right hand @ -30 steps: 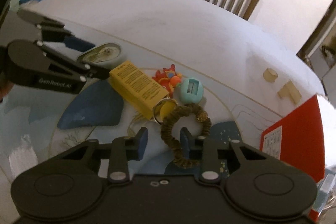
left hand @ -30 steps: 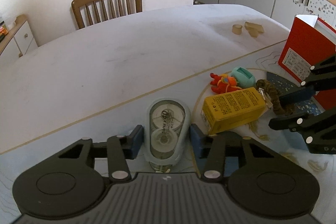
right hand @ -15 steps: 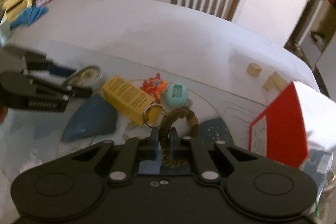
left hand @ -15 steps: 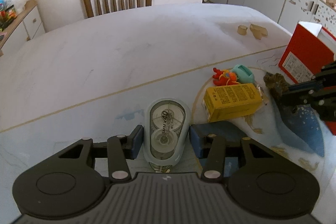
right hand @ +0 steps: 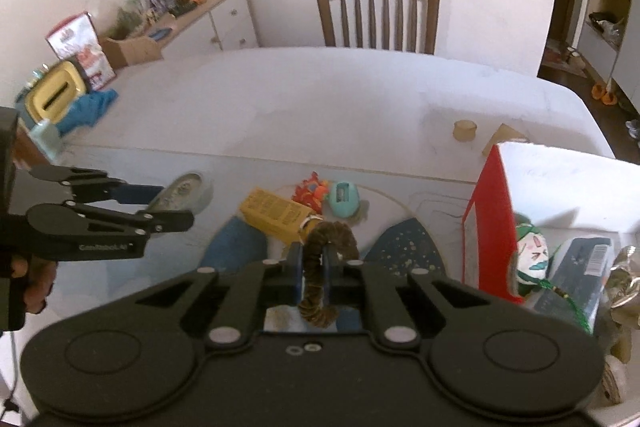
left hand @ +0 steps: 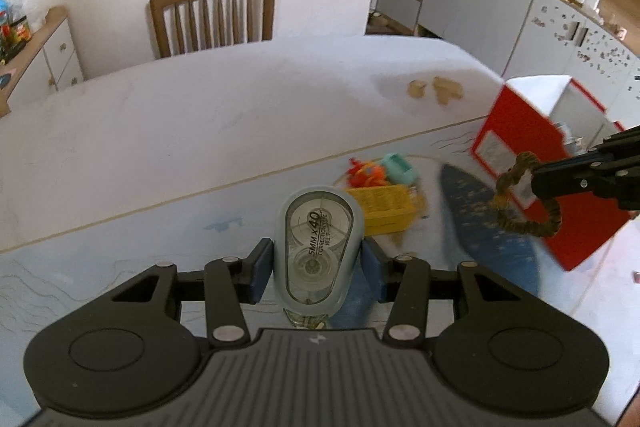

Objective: Organize objects
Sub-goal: 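Lift both held items and carry them over the shoebox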

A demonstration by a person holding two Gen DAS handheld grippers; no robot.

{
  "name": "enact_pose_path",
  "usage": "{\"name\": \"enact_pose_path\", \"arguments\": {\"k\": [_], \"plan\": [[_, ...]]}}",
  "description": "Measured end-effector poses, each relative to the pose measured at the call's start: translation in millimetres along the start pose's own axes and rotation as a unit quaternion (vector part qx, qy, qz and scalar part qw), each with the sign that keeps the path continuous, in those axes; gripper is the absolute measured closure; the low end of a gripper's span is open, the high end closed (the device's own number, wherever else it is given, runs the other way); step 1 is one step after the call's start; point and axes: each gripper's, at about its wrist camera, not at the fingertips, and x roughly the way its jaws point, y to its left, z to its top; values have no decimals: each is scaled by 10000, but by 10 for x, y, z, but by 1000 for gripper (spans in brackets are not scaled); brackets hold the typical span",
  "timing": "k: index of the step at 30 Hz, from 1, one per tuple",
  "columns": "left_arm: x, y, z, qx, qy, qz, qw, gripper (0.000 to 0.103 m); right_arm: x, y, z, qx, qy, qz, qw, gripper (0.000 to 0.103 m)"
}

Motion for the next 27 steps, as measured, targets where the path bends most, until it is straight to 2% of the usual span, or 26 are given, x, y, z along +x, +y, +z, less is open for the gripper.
{"name": "enact_pose_path", "arguments": {"k": [5, 14, 19, 27], "plan": [[-257, -247, 86, 78, -208, -107, 9997, 56, -303, -81, -19, 59, -65, 122, 9999, 95], [-477, -862, 268, 391, -282, -386, 9981, 56, -837, -501, -52, 461, -388, 307, 9977, 95], [-467, -1284, 392, 597, -298, -531, 9964, 56, -1093, -837, -102, 531, -601, 151, 9967, 95], [-275, -1931, 537, 862, -212, -692, 9936, 56, -1305, -1444, -215, 699, -701, -125, 9950, 95]]}}
